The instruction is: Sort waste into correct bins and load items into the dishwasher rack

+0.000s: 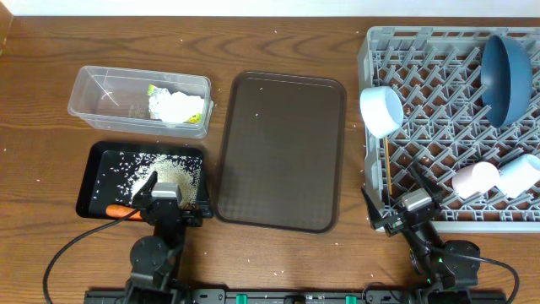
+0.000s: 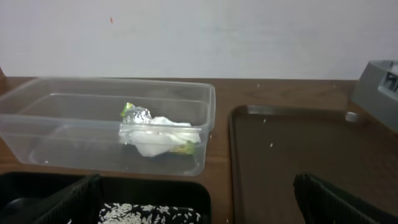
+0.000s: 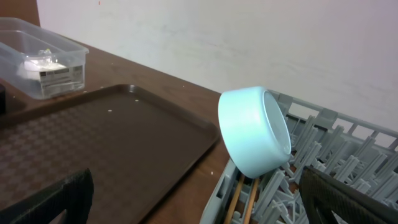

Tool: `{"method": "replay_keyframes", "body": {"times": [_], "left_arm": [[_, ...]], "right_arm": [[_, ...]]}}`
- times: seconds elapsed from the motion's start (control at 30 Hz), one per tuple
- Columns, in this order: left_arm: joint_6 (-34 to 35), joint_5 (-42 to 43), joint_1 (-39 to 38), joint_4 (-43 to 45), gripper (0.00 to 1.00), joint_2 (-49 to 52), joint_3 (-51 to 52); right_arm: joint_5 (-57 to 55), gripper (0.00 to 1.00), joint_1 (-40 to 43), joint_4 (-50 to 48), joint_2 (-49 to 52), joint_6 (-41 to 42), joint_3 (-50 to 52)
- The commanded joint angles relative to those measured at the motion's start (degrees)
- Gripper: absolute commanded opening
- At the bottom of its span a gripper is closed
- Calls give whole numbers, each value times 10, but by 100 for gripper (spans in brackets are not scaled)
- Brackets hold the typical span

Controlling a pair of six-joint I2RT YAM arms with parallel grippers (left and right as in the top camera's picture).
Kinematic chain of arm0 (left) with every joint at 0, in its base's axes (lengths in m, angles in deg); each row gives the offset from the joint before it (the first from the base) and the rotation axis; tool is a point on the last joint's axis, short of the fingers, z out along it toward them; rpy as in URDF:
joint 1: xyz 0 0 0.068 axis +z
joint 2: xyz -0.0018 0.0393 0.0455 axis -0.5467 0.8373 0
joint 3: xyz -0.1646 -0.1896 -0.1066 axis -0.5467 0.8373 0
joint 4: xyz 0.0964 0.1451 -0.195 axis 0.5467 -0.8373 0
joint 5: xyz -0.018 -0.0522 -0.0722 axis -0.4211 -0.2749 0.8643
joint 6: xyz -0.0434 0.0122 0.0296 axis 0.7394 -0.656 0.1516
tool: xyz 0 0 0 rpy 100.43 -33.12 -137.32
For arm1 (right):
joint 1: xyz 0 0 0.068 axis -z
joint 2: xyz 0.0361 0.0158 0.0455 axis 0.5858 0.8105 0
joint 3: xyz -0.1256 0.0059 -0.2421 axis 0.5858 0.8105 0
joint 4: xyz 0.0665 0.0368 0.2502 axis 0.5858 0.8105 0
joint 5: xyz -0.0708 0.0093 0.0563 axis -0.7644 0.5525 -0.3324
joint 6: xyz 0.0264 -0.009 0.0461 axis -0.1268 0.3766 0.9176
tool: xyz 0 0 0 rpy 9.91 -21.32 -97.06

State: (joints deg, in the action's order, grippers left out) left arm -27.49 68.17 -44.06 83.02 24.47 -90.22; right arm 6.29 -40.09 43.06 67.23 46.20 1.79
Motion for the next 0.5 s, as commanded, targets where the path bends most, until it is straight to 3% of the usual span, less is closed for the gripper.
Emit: {"method": "replay_keyframes", "body": {"times": [0.0,0.47], "left_arm": [[-7,-5,4,8,98,-5,18],[-8,-5,4,-5,98,-5,18]], "right_arm": [[3,99,8,0,-4,1,3],[3,99,8,0,-4,1,3]]}}
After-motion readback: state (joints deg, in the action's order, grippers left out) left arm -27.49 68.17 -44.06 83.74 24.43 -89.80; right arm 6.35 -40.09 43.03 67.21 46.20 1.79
